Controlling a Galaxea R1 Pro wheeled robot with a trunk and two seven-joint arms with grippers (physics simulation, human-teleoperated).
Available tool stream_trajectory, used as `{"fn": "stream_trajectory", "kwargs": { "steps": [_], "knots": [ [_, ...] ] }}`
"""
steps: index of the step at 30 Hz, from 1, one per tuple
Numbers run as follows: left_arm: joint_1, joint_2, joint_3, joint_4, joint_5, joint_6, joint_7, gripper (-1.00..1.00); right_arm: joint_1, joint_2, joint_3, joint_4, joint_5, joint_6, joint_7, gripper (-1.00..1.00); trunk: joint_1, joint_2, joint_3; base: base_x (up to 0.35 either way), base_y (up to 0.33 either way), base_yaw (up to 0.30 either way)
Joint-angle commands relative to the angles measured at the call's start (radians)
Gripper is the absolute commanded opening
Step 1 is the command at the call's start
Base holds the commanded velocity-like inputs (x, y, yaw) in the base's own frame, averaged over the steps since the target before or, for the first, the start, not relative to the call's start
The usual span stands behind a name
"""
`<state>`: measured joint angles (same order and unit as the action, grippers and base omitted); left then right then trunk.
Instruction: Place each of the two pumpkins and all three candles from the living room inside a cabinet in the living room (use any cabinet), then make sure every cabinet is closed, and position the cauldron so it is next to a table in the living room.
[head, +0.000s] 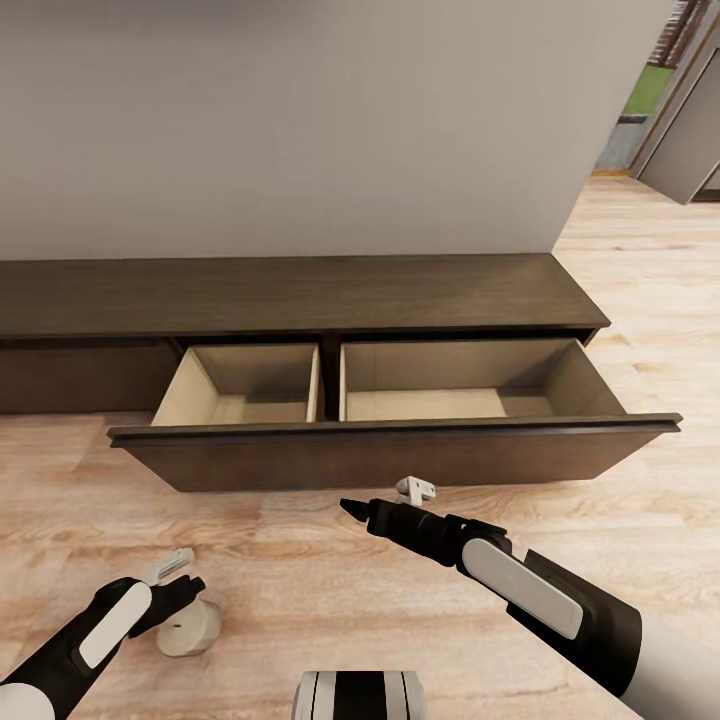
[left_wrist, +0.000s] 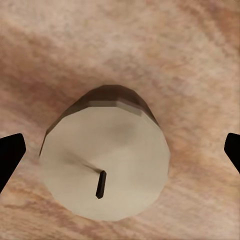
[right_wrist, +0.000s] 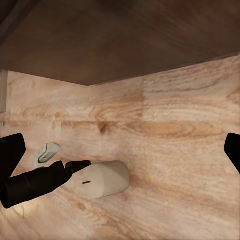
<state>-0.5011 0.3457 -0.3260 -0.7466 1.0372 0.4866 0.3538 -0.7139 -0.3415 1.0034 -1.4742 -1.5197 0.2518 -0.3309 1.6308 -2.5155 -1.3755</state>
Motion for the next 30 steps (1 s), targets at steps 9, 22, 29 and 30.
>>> {"fn": "stream_trajectory", "kwargs": {
  "steps": [9,22,29,30],
  "knots": [
    [-0.001,0.002,-0.005,-0.002,0.010,0.000,0.010,1.00,-0.001,-0.001,0.001,-0.002,-0.007,0.000,-0.007,1.00,0.000,0.000,-0.001,0.016,0.012,0.000],
    [-0.001,0.002,-0.005,-0.001,0.009,-0.007,0.012,1.00,-0.002,-0.002,0.001,-0.015,-0.007,0.000,0.003,1.00,0.003,-0.002,-0.028,0.000,0.000,0.000],
    [-0.001,0.001,-0.005,0.004,0.008,-0.011,0.013,1.00,-0.002,-0.002,0.000,-0.015,-0.008,0.001,0.120,1.00,0.006,-0.004,-0.055,0.000,0.000,0.000],
    [-0.001,0.000,-0.005,0.004,0.008,-0.011,0.013,1.00,-0.002,-0.002,0.000,-0.013,-0.008,0.001,0.125,1.00,0.007,-0.004,-0.059,0.000,0.000,0.000]
  ]
}}
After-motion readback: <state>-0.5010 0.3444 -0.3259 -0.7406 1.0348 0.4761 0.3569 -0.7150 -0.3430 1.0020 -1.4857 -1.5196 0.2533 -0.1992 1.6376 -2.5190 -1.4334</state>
